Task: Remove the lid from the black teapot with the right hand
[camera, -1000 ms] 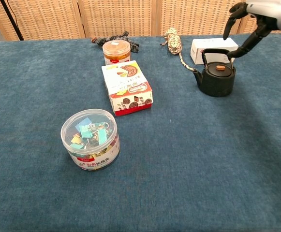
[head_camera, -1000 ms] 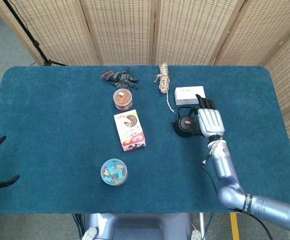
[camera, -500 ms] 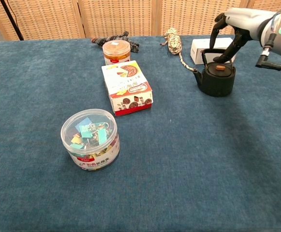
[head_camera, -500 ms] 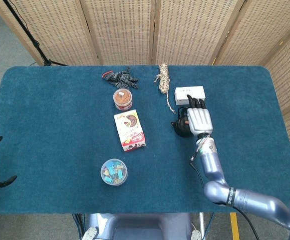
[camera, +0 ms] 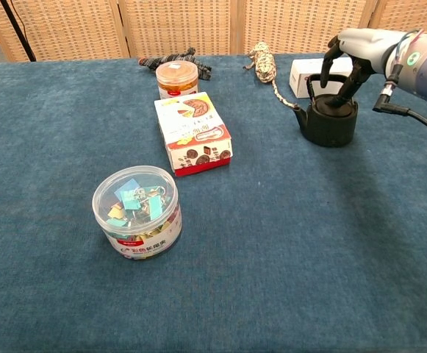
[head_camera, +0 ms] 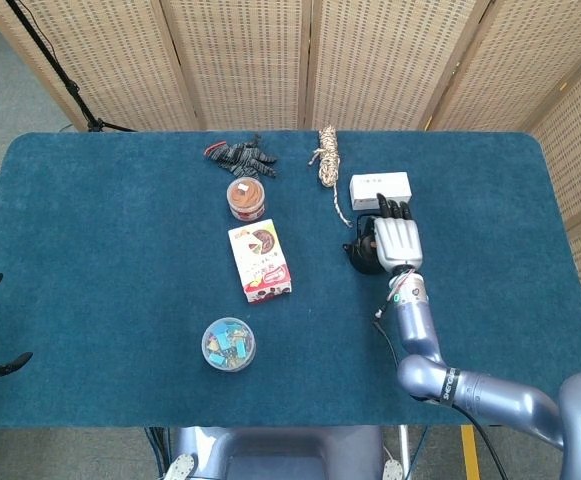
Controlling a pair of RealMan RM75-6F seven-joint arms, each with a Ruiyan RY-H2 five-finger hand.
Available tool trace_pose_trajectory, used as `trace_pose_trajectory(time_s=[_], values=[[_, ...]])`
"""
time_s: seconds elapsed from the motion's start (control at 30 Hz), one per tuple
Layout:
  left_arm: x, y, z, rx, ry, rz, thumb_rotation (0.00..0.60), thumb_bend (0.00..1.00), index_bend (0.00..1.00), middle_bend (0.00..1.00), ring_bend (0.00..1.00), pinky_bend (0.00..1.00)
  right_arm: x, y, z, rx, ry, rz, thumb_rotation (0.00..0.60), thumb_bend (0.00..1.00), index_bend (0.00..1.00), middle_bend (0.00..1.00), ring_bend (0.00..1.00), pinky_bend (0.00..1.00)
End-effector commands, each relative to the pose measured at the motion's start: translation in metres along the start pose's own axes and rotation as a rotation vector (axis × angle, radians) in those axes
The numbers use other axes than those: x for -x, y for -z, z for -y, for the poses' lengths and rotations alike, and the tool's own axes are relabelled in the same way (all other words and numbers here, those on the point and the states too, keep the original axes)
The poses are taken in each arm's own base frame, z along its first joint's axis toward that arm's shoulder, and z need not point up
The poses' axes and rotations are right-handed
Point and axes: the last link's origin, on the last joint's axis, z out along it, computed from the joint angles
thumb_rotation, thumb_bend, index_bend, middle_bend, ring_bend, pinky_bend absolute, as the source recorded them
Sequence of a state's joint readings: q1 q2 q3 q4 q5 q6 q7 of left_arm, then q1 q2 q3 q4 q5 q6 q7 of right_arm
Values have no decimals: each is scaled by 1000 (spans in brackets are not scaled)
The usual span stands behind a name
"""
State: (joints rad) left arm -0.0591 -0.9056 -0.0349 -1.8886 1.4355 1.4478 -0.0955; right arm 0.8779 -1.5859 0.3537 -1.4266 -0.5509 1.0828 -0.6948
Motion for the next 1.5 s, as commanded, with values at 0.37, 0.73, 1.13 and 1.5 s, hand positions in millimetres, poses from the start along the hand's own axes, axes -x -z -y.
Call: trace_pose_trajectory(time_s=[0.37, 0.73, 1.13, 1.5], values=[[-1, 0, 2, -8, 14, 5, 600, 62, 0, 0, 0, 0, 10, -11, -11, 45, 6, 46, 600, 332, 447, 0, 0, 0], [-1, -1, 1, -6, 15, 8, 600, 63, 0, 0, 0, 0, 3, -16, -17, 71, -11, 65, 600, 336, 466, 0, 0, 0], [1, 0, 1, -6, 9, 3, 600, 63, 0, 0, 0, 0, 2, -20, -14, 88, 2, 96, 600, 337, 484, 0, 0, 0], [1, 0, 0, -5, 8, 1, 600, 63, 0, 0, 0, 0, 2, -21, -4, 88, 3, 103, 600, 338, 490, 0, 0, 0]])
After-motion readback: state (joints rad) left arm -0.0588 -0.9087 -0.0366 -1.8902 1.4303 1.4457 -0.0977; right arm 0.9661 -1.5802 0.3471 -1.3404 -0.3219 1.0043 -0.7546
